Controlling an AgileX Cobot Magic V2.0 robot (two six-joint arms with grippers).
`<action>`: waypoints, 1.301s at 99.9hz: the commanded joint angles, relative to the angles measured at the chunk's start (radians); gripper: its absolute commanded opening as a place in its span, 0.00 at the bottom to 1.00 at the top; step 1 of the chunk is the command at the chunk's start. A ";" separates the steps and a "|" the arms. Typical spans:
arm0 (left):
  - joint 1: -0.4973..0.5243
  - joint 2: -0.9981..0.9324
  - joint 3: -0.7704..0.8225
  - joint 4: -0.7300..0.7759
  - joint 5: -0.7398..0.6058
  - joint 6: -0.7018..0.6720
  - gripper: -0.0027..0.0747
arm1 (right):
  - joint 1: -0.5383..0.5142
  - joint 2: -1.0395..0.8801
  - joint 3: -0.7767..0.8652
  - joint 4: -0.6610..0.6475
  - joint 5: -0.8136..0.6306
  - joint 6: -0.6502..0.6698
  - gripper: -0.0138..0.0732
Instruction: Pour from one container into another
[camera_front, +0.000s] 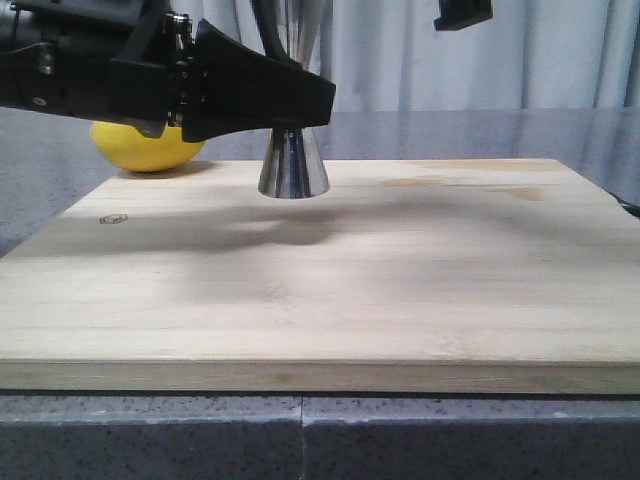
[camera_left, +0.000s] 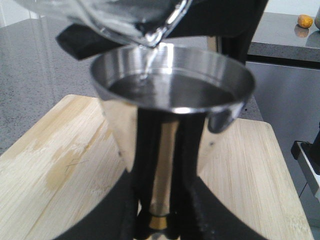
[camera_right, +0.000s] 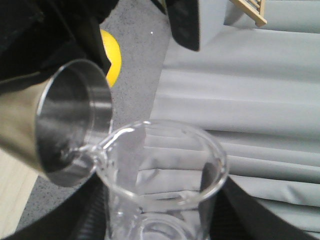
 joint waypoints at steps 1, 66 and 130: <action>-0.007 -0.045 -0.028 -0.061 0.117 -0.010 0.01 | -0.001 -0.028 -0.040 0.015 0.016 0.041 0.37; -0.007 -0.045 -0.028 -0.061 0.117 -0.010 0.01 | -0.001 -0.028 -0.040 0.058 0.016 0.594 0.37; -0.007 -0.045 -0.028 -0.054 0.117 -0.010 0.01 | -0.137 -0.028 -0.040 0.120 0.048 0.974 0.37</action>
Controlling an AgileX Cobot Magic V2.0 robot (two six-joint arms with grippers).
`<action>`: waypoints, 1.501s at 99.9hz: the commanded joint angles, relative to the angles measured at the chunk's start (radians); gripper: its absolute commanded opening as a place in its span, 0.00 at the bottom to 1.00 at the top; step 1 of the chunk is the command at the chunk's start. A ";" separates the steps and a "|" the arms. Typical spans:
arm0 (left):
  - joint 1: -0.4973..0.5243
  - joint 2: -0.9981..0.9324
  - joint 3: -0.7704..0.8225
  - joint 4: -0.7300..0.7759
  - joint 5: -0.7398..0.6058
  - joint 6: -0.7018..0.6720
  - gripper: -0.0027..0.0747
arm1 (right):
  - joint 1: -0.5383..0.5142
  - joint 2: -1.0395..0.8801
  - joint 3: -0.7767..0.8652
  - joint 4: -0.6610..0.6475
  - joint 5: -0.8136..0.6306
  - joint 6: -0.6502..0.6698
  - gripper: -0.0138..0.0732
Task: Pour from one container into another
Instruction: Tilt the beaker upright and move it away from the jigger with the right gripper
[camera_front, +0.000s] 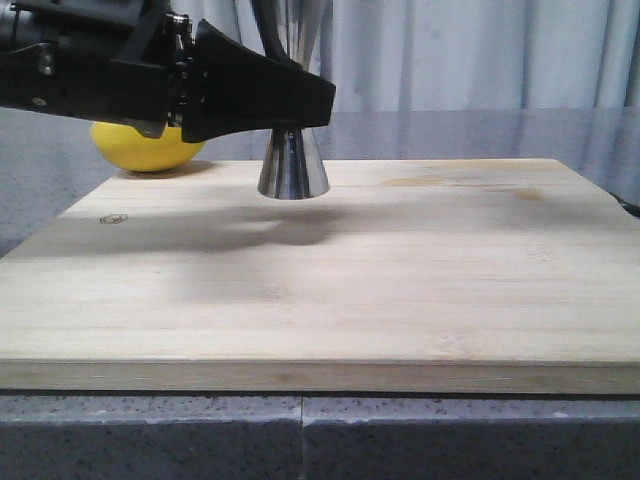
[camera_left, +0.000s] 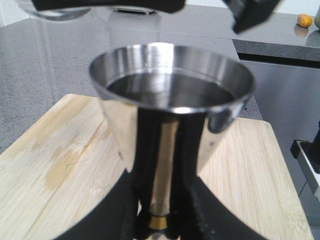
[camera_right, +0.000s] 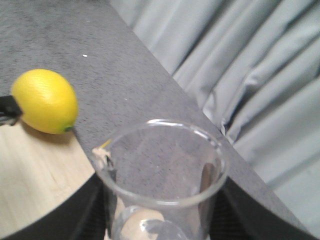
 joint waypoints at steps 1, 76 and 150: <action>-0.007 -0.045 -0.028 -0.060 0.117 -0.010 0.01 | -0.044 -0.028 -0.040 0.009 -0.035 0.046 0.37; -0.007 -0.045 -0.028 -0.060 0.115 -0.010 0.01 | -0.384 -0.028 0.100 0.032 -0.483 0.106 0.37; -0.007 -0.045 -0.028 -0.044 0.113 -0.010 0.01 | -0.474 0.112 0.229 0.354 -0.718 -0.215 0.37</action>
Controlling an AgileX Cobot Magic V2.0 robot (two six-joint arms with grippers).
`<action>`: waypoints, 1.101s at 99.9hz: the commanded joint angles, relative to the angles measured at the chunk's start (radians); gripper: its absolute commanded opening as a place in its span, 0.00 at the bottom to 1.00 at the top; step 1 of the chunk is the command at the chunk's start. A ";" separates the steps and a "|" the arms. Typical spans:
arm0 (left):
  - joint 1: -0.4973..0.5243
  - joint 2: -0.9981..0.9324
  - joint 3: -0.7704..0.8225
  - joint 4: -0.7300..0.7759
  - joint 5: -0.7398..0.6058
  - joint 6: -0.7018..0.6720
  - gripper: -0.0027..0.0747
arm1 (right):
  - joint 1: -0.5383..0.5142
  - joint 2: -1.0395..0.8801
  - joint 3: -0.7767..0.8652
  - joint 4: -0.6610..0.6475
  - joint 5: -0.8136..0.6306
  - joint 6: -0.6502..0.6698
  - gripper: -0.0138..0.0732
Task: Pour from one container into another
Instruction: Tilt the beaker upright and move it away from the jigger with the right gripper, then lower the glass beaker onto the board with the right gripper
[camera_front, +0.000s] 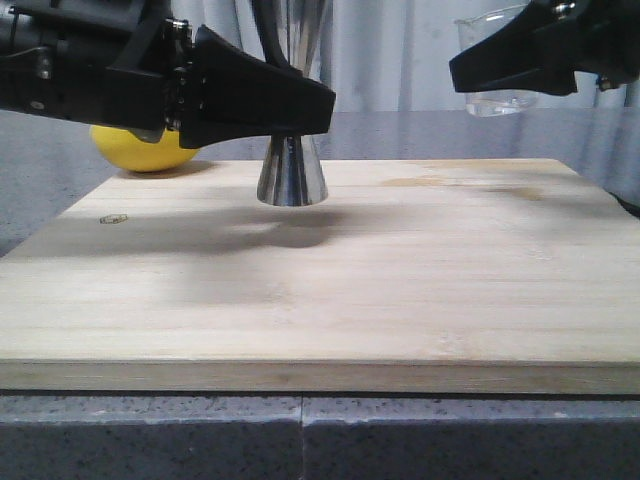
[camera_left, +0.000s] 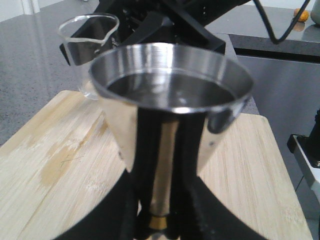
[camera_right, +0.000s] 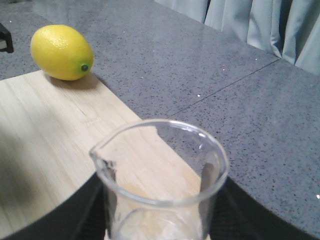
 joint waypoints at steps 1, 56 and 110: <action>-0.007 -0.045 -0.028 -0.063 0.113 -0.010 0.01 | -0.010 0.000 -0.022 0.097 -0.069 -0.067 0.37; -0.007 -0.045 -0.028 -0.063 0.107 -0.010 0.01 | -0.064 0.170 -0.022 0.214 -0.208 -0.241 0.37; -0.007 -0.045 -0.028 -0.063 0.098 -0.010 0.01 | -0.096 0.277 -0.022 0.216 -0.329 -0.306 0.37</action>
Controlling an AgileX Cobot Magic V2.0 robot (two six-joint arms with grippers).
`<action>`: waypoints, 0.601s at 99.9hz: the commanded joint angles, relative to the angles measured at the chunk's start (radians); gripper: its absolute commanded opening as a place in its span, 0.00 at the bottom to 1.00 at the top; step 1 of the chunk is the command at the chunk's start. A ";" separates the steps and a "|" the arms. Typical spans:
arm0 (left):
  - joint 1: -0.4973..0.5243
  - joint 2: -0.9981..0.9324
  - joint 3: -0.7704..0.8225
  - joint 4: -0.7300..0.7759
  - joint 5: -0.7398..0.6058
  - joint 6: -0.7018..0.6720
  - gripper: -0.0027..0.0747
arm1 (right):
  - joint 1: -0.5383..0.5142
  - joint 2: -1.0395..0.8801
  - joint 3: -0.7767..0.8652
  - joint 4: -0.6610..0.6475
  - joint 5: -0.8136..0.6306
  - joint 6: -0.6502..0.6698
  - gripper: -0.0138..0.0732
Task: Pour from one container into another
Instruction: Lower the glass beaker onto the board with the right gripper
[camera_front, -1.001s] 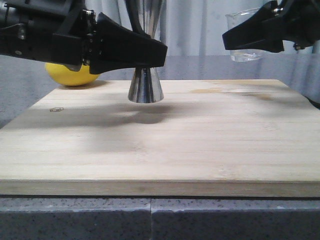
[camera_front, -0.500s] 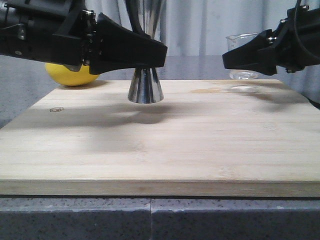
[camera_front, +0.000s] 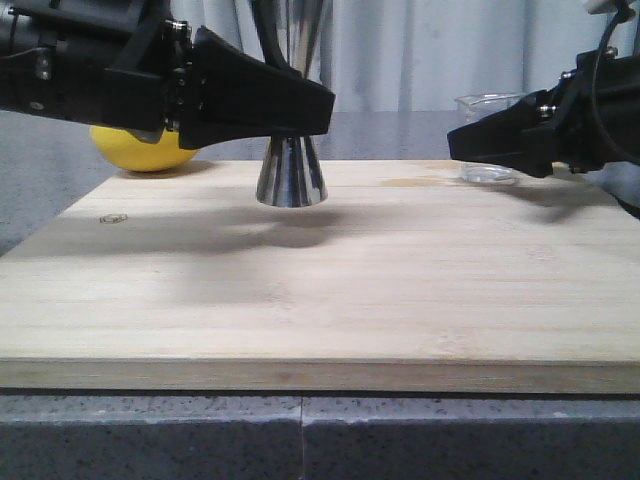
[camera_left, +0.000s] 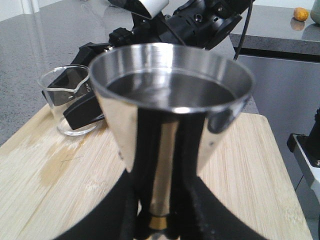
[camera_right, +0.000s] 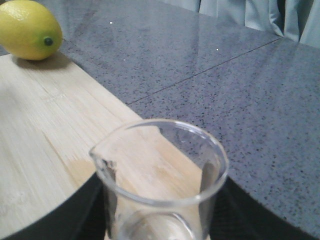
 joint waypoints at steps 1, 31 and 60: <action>-0.007 -0.045 -0.028 -0.065 0.098 -0.009 0.01 | -0.007 -0.015 -0.022 0.038 -0.093 -0.022 0.37; -0.007 -0.045 -0.028 -0.065 0.098 -0.009 0.01 | -0.007 0.013 -0.022 0.038 -0.126 -0.042 0.37; -0.007 -0.045 -0.028 -0.065 0.098 -0.009 0.01 | -0.007 0.013 -0.022 0.038 -0.110 -0.042 0.37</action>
